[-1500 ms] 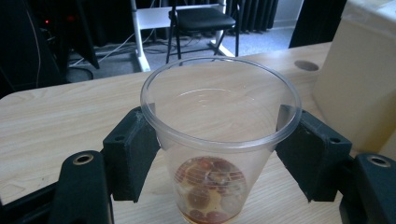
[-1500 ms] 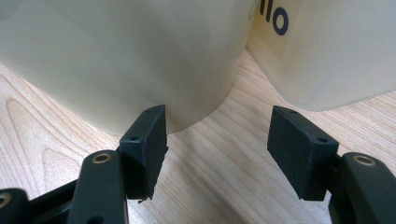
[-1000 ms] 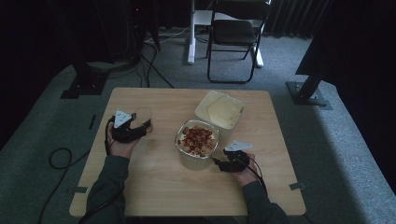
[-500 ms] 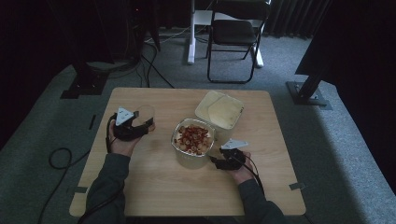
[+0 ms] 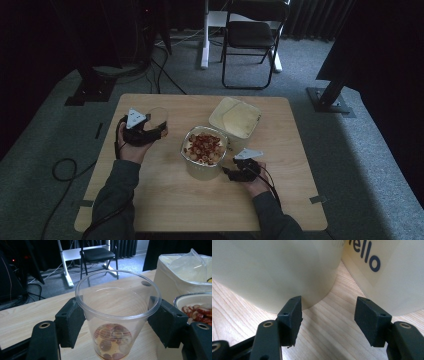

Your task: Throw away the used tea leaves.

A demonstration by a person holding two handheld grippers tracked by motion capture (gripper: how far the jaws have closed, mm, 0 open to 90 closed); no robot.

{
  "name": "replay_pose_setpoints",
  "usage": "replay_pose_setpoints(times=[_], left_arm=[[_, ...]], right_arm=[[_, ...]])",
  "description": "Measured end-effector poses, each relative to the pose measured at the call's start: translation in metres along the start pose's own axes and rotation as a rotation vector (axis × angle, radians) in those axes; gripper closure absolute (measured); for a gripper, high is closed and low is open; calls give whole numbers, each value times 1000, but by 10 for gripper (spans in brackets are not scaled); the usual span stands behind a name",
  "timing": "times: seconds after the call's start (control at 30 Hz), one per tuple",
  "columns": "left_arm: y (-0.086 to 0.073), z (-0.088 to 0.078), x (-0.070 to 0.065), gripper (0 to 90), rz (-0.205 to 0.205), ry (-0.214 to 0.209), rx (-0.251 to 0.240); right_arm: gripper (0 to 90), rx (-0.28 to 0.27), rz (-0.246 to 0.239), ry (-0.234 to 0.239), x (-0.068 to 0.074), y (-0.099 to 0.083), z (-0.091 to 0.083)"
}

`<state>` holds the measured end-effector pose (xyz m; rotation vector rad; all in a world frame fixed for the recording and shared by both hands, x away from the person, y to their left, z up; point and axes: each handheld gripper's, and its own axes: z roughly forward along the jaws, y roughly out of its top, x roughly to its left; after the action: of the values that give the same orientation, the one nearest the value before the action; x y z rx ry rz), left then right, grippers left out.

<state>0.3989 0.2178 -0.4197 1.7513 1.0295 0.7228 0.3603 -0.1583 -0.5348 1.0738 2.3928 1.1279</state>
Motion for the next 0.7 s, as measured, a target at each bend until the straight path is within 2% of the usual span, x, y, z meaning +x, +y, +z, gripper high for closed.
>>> replay_pose_setpoints(times=[0.27, 0.47, 0.7], left_arm=[[8, -3, -4, 310, 26, 1, 5], [14, -4, -9, 310, 47, 1, 6], [16, -1, -14, 310, 79, 8, 25]], right_arm=[[377, 20, -9, -32, -8, -7, -15], [373, 29, 17, -70, -23, -22, -32], [366, 42, 29, -92, -30, -30, -36]])
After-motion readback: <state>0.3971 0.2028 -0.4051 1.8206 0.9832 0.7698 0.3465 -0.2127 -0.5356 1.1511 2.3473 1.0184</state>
